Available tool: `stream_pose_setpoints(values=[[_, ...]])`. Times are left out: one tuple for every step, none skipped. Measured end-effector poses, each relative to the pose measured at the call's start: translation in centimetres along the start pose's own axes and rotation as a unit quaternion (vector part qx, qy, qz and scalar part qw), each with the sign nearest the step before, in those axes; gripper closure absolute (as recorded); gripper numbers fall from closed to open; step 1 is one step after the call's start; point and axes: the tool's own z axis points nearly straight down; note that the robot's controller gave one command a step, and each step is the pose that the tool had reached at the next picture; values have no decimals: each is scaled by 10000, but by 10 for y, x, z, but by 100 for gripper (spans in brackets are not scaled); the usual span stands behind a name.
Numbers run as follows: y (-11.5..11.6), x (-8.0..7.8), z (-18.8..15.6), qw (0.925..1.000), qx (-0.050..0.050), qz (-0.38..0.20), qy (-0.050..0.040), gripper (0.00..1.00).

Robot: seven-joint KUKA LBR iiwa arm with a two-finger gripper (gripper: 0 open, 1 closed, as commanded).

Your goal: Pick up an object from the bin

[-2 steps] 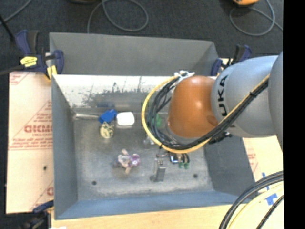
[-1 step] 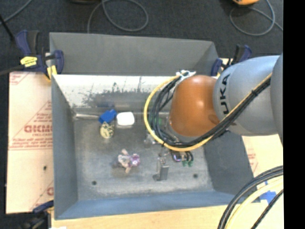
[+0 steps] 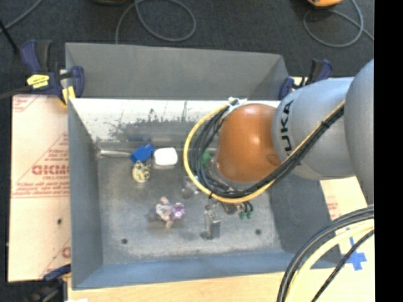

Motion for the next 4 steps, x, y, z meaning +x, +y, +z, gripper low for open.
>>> stream_pose_setpoints(values=[[28,-23,18,9981,-14,618,-25,0],[71,-36,42,9830,-2,-1837,-39,100],[71,-36,42,9831,-3,-1832,-39,100],[77,-51,-124,9863,10,-1648,-99,100]])
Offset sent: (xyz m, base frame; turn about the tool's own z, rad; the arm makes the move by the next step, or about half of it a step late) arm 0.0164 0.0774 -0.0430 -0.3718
